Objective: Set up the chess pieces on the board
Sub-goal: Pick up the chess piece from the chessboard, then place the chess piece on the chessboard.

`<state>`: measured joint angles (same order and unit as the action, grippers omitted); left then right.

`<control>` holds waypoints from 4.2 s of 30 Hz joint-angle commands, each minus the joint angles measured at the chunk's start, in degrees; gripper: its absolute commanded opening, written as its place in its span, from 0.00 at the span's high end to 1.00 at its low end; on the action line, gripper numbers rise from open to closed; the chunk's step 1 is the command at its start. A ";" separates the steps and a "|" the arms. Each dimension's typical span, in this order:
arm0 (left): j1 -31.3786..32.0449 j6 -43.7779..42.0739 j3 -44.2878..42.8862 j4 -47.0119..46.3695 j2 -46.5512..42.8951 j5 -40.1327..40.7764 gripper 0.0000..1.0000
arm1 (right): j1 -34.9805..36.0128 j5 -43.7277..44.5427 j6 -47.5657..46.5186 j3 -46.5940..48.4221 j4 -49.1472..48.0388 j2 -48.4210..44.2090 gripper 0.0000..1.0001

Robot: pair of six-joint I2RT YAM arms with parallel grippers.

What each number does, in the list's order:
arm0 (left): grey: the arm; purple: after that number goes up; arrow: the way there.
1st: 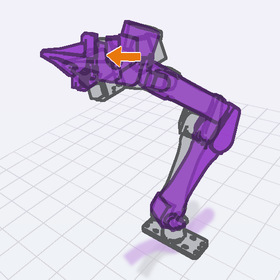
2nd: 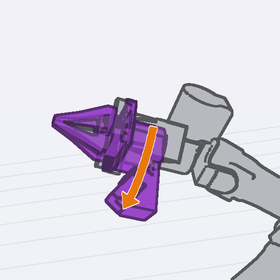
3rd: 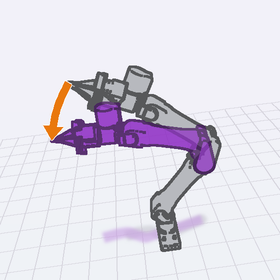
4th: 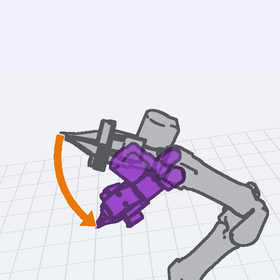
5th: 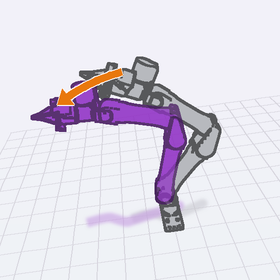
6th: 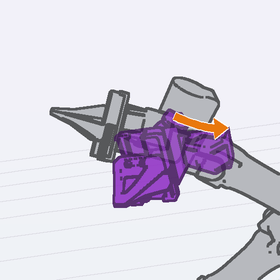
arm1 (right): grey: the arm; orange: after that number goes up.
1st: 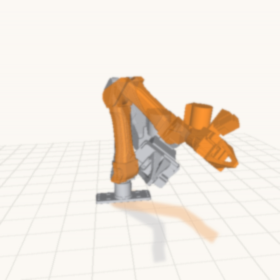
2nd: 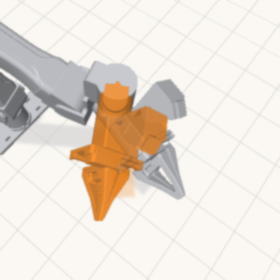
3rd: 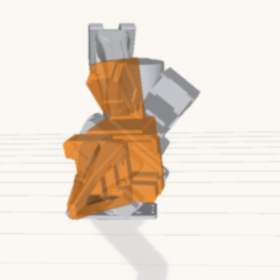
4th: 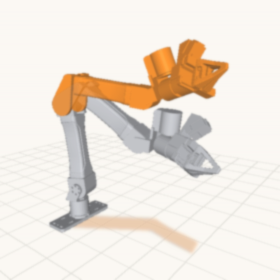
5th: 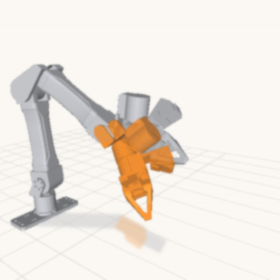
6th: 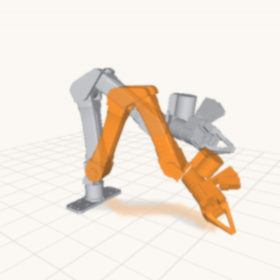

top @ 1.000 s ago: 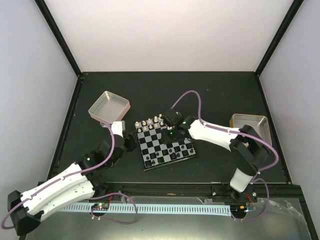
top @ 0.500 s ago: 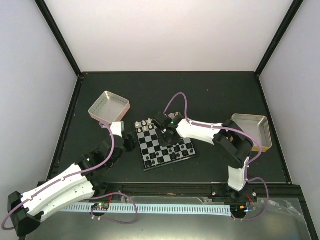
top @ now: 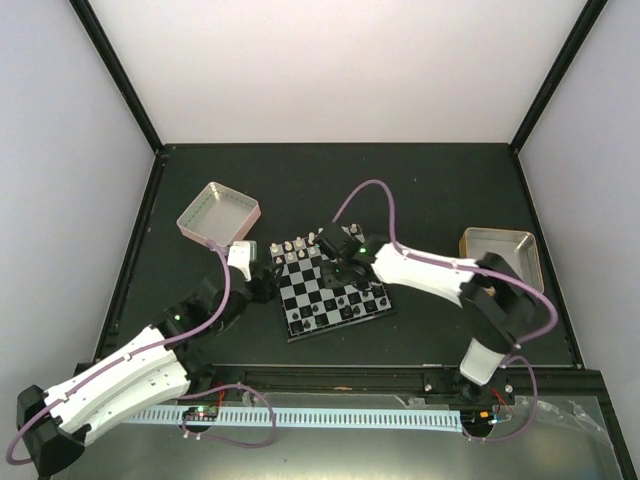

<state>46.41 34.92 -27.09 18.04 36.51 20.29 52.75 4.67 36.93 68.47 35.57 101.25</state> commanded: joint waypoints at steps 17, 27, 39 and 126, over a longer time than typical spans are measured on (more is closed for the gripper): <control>-5.75 1.25 -13.56 -12.45 6.38 -52.07 0.21 | 0.33 -22.28 -25.78 -27.72 -37.64 -42.99 0.87; -5.92 1.33 -19.62 -9.34 11.84 -60.23 0.40 | 0.33 -31.19 -29.64 -27.12 -33.41 -47.23 0.86; -6.22 -5.92 -24.19 1.61 17.85 -62.70 0.60 | 0.32 -34.65 -31.37 -27.12 -31.56 -47.99 0.87; 20.98 -16.19 -5.26 -22.14 44.49 -6.95 0.93 | -2.59 22.41 5.61 -29.88 -9.56 -56.07 0.22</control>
<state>66.89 19.86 -32.75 -1.85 80.42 14.24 50.63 26.41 42.33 37.39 26.20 45.43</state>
